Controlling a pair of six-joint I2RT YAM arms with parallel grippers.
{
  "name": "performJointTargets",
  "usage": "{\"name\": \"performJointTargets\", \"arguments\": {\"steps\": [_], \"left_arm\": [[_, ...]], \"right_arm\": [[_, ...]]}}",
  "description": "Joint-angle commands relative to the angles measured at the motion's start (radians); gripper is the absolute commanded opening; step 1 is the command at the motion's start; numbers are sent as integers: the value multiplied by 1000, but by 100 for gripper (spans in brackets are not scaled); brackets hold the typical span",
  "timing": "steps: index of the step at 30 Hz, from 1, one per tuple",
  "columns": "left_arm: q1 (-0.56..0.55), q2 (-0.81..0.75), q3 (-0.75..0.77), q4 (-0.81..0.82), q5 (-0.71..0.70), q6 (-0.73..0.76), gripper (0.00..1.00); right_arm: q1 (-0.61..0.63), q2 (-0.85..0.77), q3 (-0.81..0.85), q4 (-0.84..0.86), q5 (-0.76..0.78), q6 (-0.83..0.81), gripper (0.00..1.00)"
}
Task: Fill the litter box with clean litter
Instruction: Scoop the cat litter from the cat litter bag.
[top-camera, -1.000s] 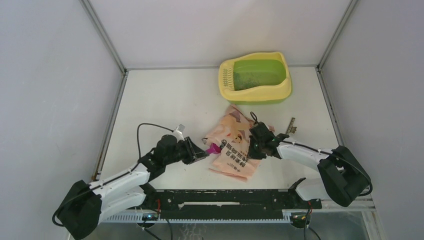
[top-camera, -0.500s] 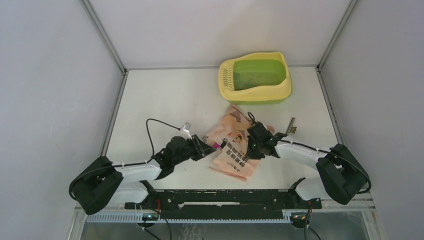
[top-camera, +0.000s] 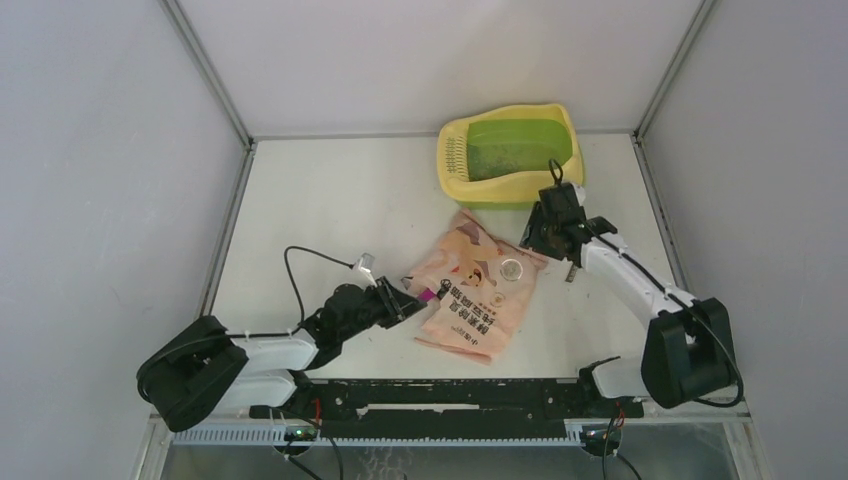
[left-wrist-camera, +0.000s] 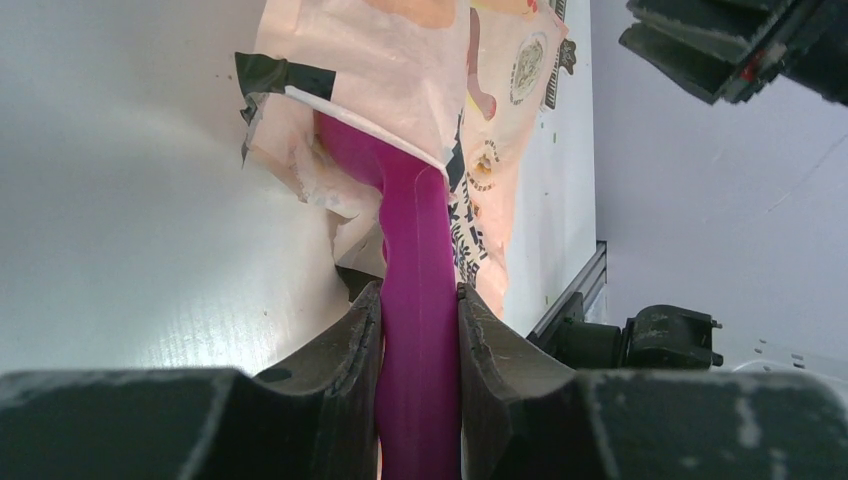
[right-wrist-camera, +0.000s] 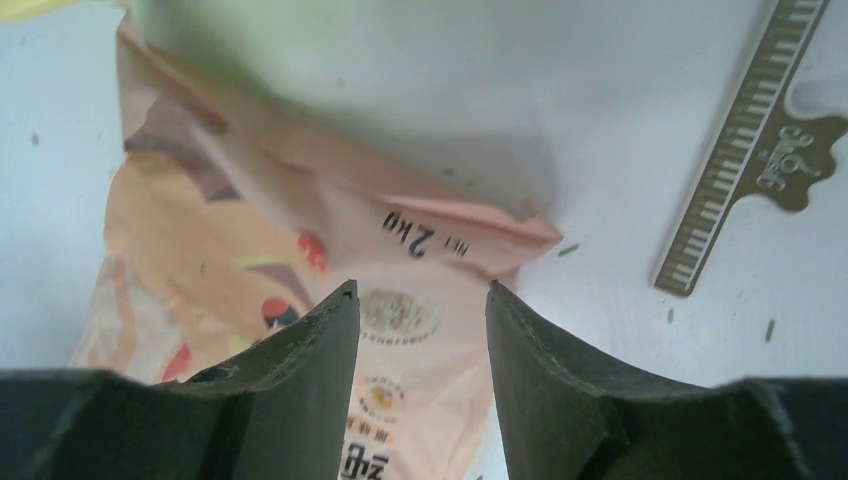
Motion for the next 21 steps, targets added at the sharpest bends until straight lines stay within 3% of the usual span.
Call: {"name": "performJointTargets", "arguments": {"steps": [1,6,12,21], "left_arm": [[-2,-16,-31,-58,-35,24,0],[3,-5,-31,-67,24,49,0],[11,76,-45,39,100,52,0],[9,311,49,216,179,36,0]], "right_arm": [[-55,109,78,16,41,-53,58],[-74,226,128,42,48,-60,58],[-84,314,141,73,51,-64,59],[-33,378,156,85,31,-82,58]]}}
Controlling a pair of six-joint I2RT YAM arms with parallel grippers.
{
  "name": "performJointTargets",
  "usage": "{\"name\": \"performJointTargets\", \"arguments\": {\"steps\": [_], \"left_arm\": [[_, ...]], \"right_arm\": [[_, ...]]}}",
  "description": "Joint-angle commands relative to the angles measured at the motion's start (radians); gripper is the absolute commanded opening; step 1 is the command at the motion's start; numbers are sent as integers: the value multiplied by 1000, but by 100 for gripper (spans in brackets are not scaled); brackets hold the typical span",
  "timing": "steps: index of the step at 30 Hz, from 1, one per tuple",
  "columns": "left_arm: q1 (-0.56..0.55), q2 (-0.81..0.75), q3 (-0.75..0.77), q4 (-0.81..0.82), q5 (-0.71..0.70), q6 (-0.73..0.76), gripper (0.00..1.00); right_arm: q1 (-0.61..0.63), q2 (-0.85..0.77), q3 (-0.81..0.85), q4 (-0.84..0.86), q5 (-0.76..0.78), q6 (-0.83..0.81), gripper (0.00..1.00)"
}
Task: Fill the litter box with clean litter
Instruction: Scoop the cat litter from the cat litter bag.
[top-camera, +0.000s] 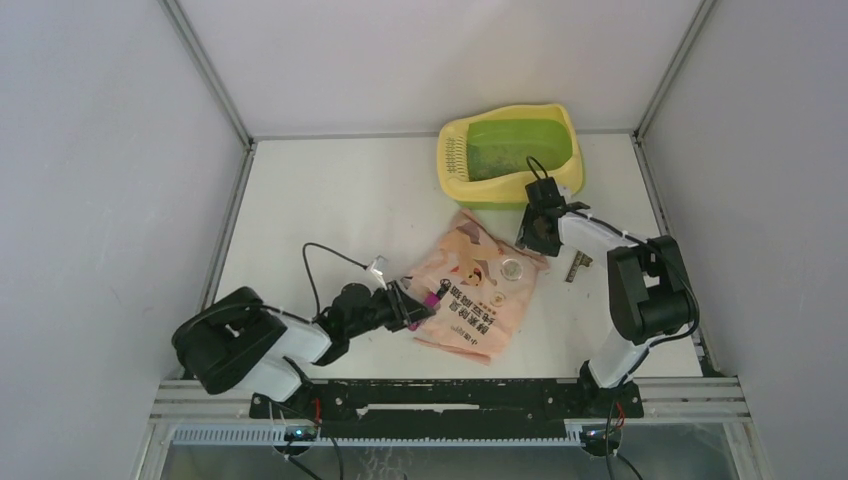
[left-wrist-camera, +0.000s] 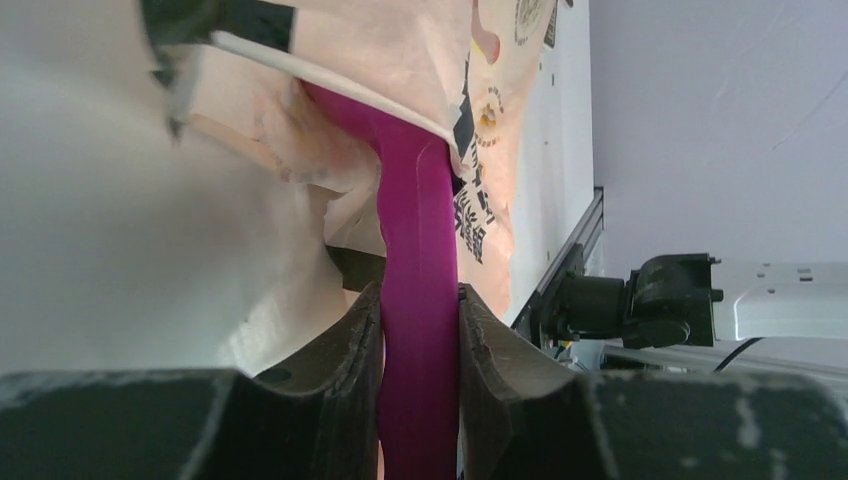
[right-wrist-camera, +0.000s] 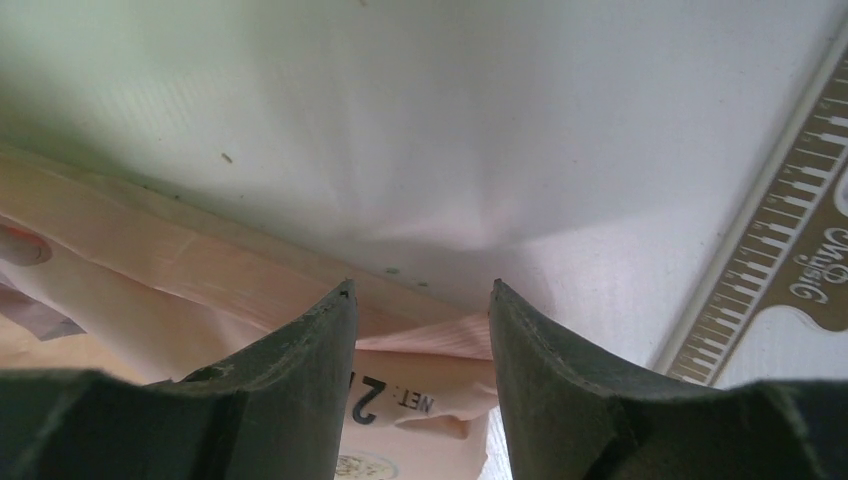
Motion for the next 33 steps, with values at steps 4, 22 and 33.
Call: {"name": "performJointTargets", "arguments": {"steps": [4,22,33], "left_arm": [[3,189,110,19,70,-9,0],[1,310,229,145,84,-61,1],[-1,426,221,260,86,-101,1]], "right_arm": [[78,27,38,18,-4,-24,58],[238,12,-27,21,4,29,56],[181,-72,-45,-13,54,18,60]]}}
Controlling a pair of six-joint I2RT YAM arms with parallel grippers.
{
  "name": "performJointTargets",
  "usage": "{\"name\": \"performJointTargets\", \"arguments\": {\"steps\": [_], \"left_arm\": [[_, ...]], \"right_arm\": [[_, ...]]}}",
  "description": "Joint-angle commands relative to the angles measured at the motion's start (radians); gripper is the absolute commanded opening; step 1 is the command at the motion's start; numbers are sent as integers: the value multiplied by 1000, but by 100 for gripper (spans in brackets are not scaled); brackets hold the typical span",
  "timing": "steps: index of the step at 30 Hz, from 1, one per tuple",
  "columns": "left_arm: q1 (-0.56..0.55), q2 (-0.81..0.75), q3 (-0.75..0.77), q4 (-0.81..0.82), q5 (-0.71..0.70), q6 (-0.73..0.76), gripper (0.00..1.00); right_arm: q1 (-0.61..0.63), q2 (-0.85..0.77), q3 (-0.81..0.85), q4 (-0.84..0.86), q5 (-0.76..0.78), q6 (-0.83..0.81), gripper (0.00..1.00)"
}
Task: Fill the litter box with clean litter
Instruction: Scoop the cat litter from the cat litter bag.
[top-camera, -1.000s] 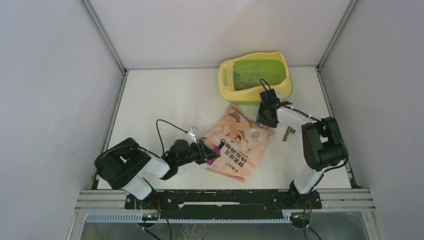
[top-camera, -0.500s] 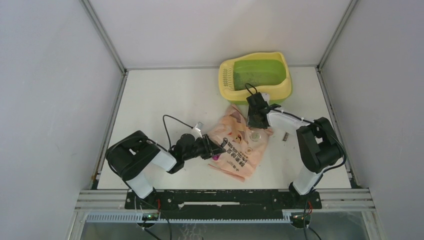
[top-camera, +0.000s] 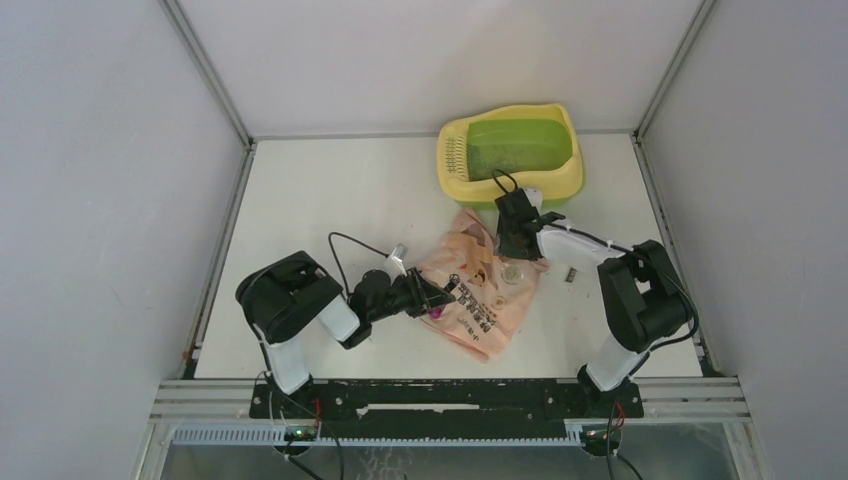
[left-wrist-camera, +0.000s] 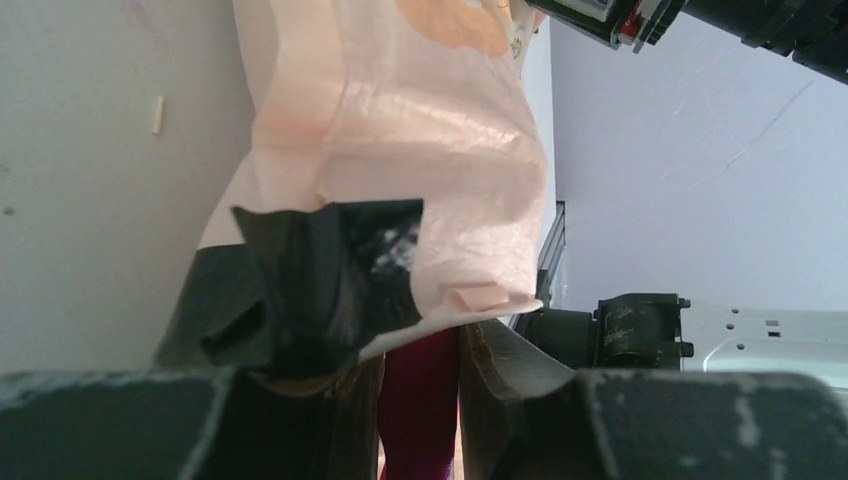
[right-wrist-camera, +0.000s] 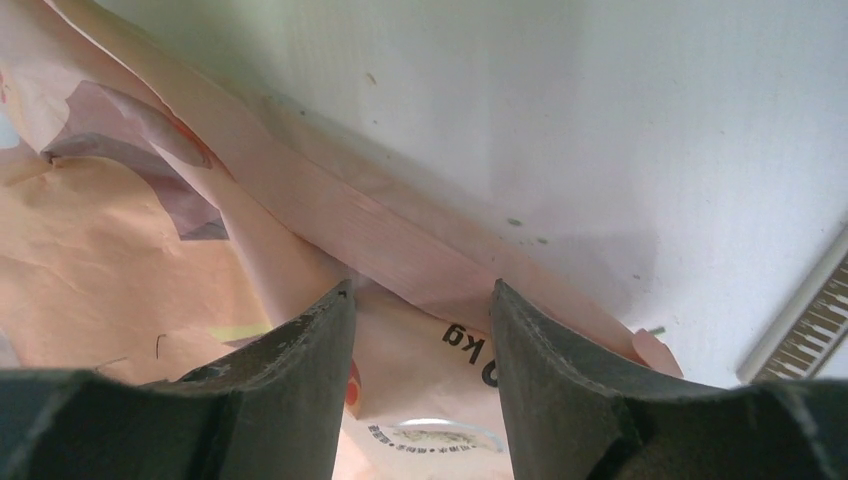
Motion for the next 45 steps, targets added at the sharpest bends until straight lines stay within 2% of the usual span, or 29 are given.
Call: {"name": "performJointTargets", "arguments": {"steps": [1,5,10,16,23,30,38,45], "left_arm": [[-3,34,26,-31,8,-34,1],[-2,45,13,-58,47,-67,1],[-2,40,-16,15,117,-164,1],[-1,-22,-67,25,163,-222,1],[-1,4,-111,-8,197,-244,1],[8,-19,-177,39,225,-336,1],[37,13,-24,-44,254,-344,0],[58,45,113,-167,246,-234,0]], "right_arm": [[-39,-82,-24,-76,-39,11,61],[-105,-98,-24,-67,-54,-14,61],[-132,-69,1,-75,-68,-39,61],[-128,0,64,-83,-74,-55,62],[-92,98,162,-108,-89,-77,62],[-55,106,173,-111,-65,-83,62],[9,142,166,-102,-90,-101,61],[57,158,117,-68,-118,-103,59]]}}
